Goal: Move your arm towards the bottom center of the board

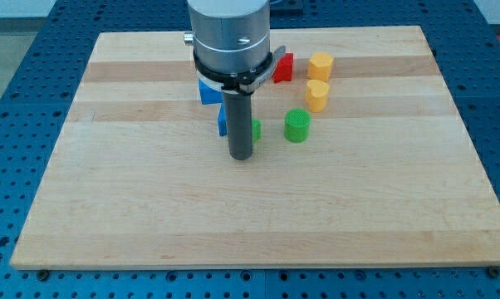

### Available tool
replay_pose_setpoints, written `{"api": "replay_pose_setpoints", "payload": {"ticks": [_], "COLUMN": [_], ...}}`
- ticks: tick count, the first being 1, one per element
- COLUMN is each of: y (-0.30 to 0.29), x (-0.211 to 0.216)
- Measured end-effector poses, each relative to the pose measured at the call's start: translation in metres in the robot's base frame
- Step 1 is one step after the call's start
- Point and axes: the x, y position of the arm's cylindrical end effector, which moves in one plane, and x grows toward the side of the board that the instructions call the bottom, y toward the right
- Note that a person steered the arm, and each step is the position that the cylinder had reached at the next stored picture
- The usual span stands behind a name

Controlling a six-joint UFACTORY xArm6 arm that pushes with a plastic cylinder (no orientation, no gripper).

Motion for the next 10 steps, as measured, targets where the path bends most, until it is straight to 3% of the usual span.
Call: {"api": "replay_pose_setpoints", "payload": {"ticks": [2, 4, 5, 10], "y": [0.038, 0.121, 0.129, 0.061], "x": [0.018, 0.011, 0.001, -0.016]}}
